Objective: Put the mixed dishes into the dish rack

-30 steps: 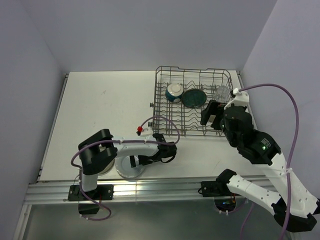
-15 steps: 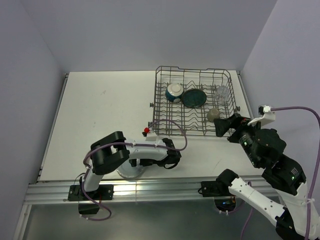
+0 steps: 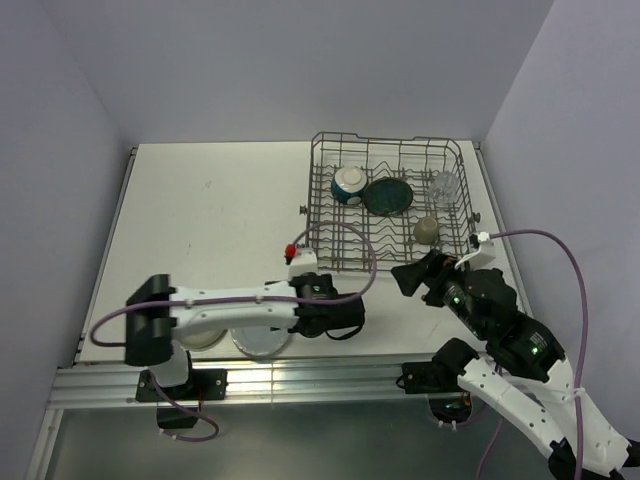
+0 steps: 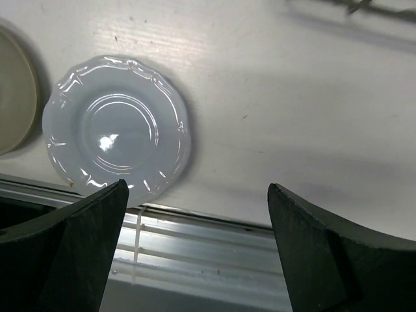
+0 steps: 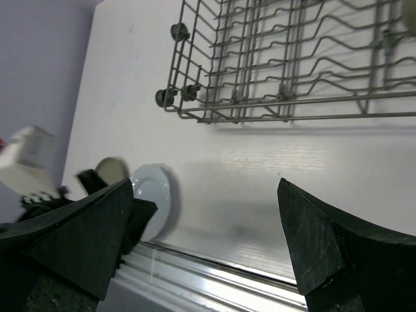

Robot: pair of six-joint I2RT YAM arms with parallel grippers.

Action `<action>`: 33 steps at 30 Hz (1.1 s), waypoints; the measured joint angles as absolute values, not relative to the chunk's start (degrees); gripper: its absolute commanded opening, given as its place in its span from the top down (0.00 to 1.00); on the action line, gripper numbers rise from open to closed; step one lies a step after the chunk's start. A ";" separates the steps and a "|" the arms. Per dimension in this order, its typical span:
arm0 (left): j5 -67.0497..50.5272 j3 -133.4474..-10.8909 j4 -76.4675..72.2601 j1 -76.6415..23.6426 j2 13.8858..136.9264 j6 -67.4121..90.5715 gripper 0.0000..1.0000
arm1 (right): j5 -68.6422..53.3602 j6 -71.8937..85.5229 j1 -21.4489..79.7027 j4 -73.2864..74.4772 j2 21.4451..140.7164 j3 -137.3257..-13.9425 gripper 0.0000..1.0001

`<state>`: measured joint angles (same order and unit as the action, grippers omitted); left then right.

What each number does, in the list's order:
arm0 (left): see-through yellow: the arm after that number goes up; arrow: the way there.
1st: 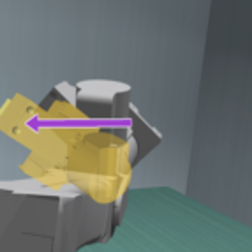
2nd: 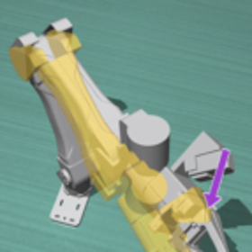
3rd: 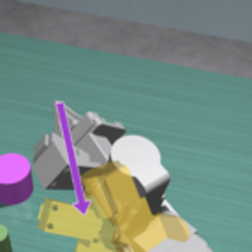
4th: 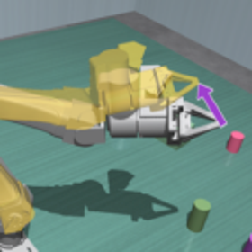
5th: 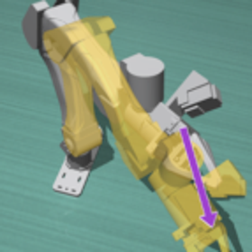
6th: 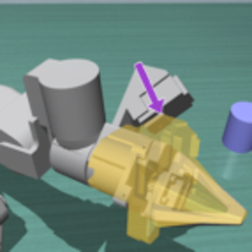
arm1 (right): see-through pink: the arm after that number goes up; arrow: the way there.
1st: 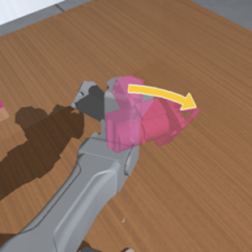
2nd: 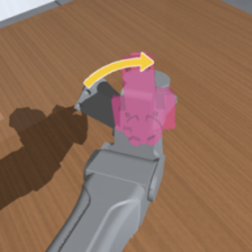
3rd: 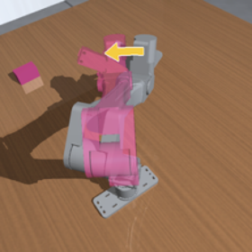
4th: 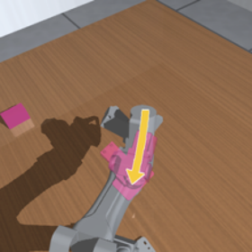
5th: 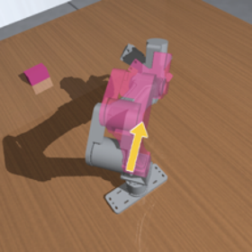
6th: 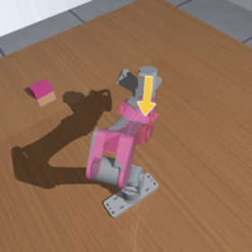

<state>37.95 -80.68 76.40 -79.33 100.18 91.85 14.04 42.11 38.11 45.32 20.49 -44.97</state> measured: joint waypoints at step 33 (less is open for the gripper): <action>48.25 -58.35 67.92 -74.81 38.02 86.02 0.07 | -10.92 66.87 58.63 -25.63 81.28 -21.85 0.06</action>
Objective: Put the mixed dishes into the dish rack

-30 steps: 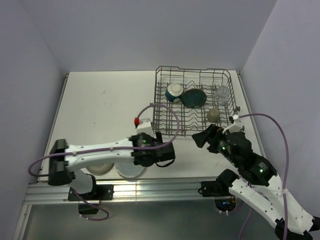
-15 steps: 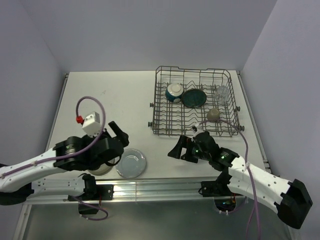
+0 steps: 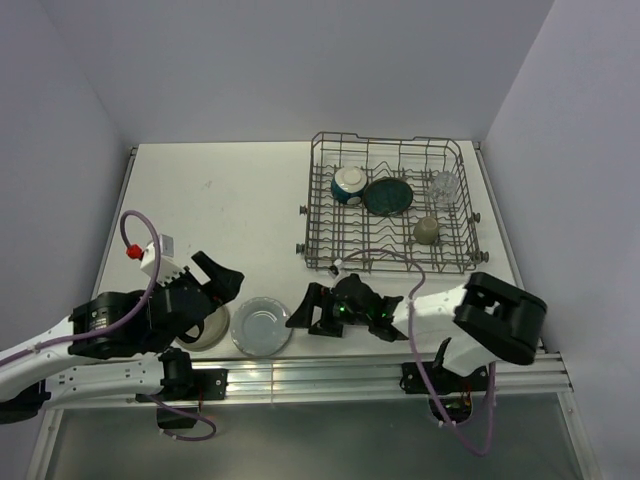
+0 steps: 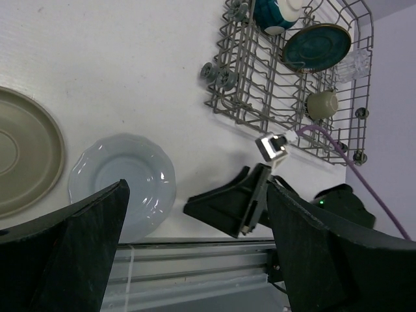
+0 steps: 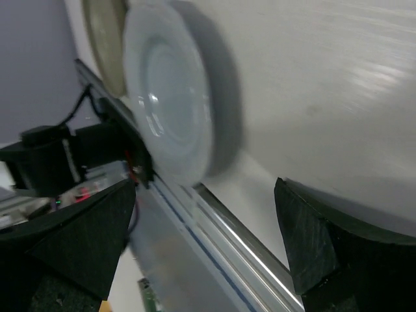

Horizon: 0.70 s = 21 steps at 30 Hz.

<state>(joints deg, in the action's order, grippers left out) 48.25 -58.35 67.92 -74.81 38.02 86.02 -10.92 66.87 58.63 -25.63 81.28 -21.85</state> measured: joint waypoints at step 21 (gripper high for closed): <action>47.20 -57.14 67.37 -74.81 32.69 84.90 0.08 | -10.22 73.89 64.36 -65.23 111.07 -28.05 1.00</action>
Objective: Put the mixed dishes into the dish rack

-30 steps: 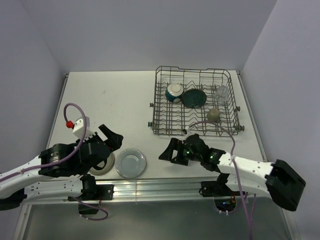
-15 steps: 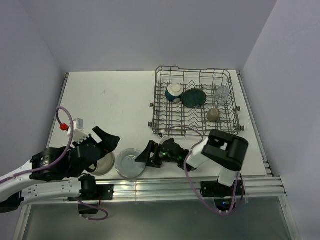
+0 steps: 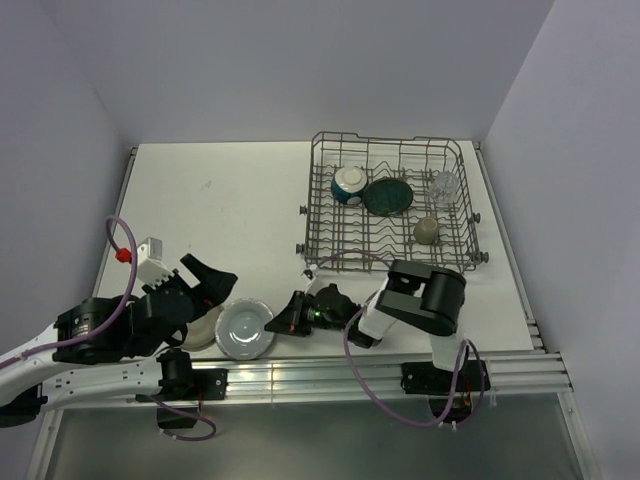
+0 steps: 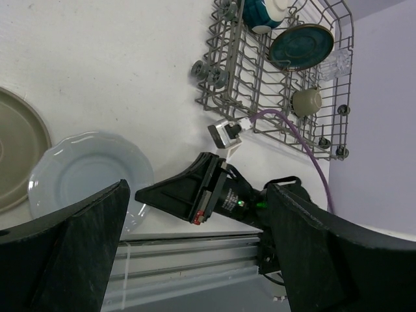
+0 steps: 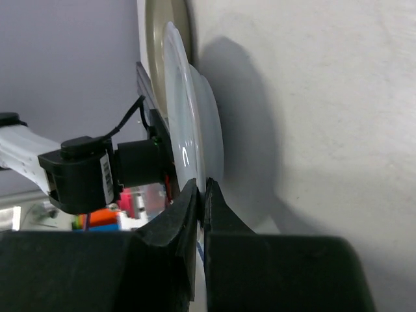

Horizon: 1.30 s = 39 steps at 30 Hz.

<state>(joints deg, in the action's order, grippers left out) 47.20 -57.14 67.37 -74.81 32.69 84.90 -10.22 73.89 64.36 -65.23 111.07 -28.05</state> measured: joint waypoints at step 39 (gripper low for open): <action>42.70 -53.08 59.33 -74.81 37.98 81.12 0.07 | 13.06 -45.12 39.48 30.68 41.80 -62.70 1.00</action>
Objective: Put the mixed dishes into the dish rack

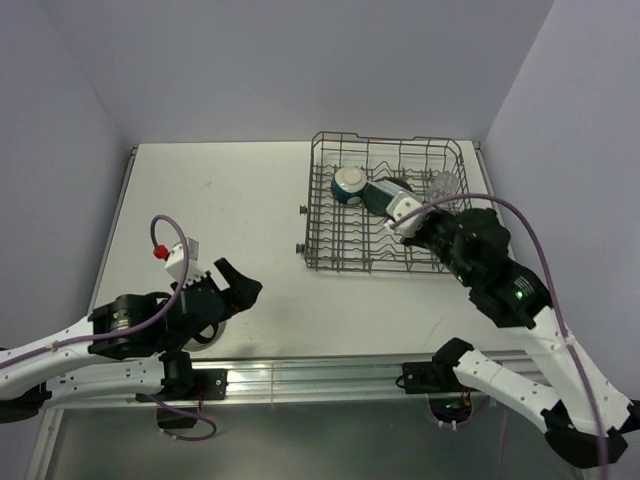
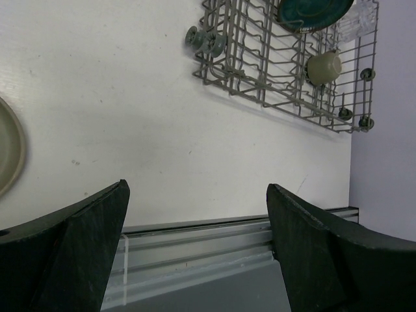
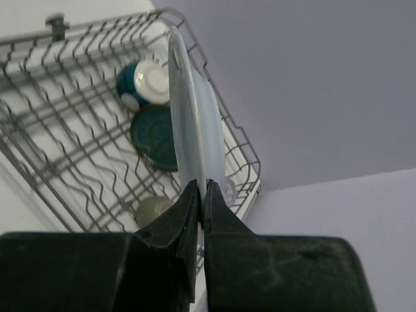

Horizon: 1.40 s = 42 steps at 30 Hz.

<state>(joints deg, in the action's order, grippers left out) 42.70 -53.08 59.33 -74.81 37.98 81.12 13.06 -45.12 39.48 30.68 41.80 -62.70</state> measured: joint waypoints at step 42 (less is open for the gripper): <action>31.20 -48.64 42.37 -73.58 52.18 67.05 0.06 | 1.76 -62.81 20.25 41.63 85.89 -74.70 1.00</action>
